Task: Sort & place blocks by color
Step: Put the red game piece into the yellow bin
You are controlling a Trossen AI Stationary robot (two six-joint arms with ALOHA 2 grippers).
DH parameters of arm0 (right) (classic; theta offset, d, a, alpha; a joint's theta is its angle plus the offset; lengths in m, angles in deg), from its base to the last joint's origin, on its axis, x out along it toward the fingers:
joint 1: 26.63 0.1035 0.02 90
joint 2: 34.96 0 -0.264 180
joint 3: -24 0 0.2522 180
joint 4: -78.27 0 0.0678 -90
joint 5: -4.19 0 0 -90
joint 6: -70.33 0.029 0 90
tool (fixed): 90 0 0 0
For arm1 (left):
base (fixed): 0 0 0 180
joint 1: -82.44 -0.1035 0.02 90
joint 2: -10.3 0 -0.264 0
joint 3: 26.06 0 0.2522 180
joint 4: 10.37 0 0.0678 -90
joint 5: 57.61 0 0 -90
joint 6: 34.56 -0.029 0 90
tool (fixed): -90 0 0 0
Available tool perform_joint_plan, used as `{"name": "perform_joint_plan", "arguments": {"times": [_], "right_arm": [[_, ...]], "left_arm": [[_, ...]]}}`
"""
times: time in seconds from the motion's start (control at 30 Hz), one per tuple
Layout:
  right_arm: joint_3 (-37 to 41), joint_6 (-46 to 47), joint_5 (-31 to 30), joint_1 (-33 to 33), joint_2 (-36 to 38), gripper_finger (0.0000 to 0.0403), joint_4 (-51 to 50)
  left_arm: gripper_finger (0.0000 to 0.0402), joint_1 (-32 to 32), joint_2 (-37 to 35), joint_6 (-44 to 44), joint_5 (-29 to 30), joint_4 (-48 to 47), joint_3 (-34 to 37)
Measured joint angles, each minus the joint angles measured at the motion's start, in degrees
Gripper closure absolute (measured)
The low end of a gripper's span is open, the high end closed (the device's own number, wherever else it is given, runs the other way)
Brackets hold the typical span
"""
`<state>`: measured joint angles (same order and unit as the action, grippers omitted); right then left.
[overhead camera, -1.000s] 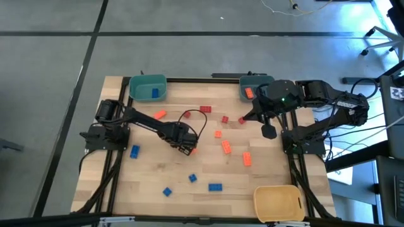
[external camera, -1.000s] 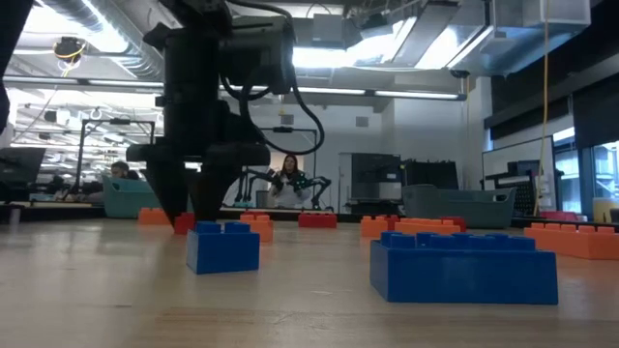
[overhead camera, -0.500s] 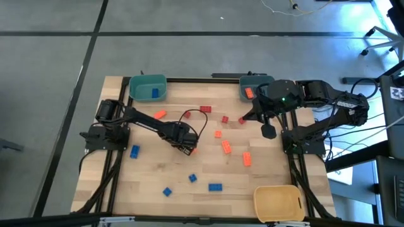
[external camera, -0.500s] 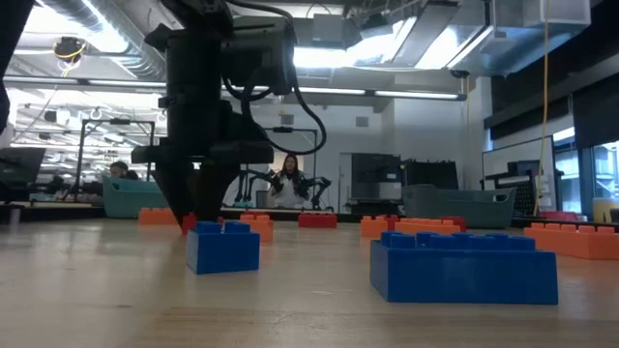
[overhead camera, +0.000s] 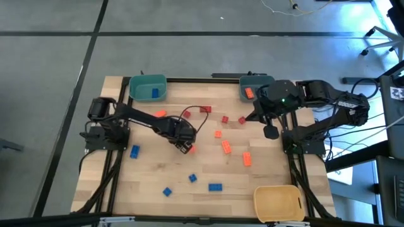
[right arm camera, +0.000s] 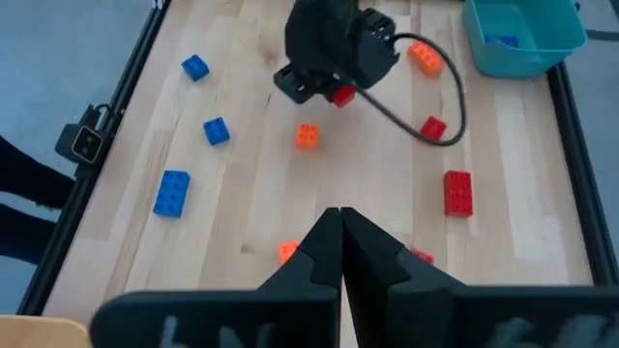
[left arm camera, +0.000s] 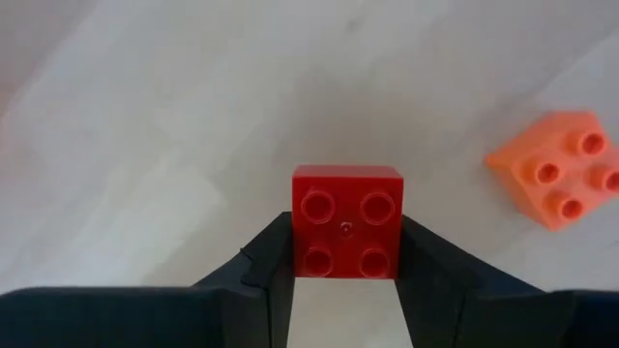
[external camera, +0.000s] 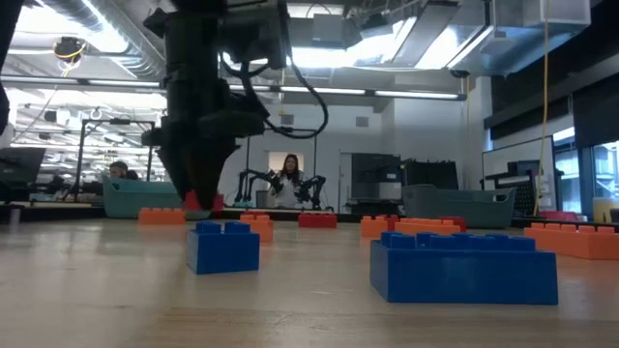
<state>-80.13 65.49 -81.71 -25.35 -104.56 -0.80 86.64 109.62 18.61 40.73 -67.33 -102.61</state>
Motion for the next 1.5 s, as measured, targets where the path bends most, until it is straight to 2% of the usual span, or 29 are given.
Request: {"name": "perform_joint_plan", "arguments": {"times": [0.2, 0.6, 0.87, 1.07, 1.23, 1.5], "right_arm": [[0.00, 1.95, 0.04, 0.00, 3.34, 0.0398, 0.06], [-0.02, 6.26, 0.08, 0.09, 9.82, 0.0398, -0.72], [-0.02, 10.43, 1.41, 0.38, 10.68, 0.0398, -2.06], [-0.02, 13.26, 1.59, 3.37, 12.03, 0.0398, -2.17], [-0.04, 16.02, 1.57, 5.68, 13.15, 0.0398, -2.29], [-0.04, 19.78, 1.57, 6.54, 13.25, 0.0398, -8.74]], "left_arm": [[0.0271, -0.55, -3.03, -5.52, -1.25, -1.53, -3.09], [0.0271, -1.85, -2.64, -23.14, 1.62, -6.08, -25.15], [0.0271, -0.65, -1.50, -30.91, 3.54, -7.57, -35.26], [0.0271, 2.26, 2.84, -36.00, 3.18, -7.16, -41.14], [0.0271, 3.62, 7.94, -40.42, -0.14, -6.80, -46.69], [0.0271, 5.42, 17.54, -43.23, -3.55, -5.47, -56.88]]}}
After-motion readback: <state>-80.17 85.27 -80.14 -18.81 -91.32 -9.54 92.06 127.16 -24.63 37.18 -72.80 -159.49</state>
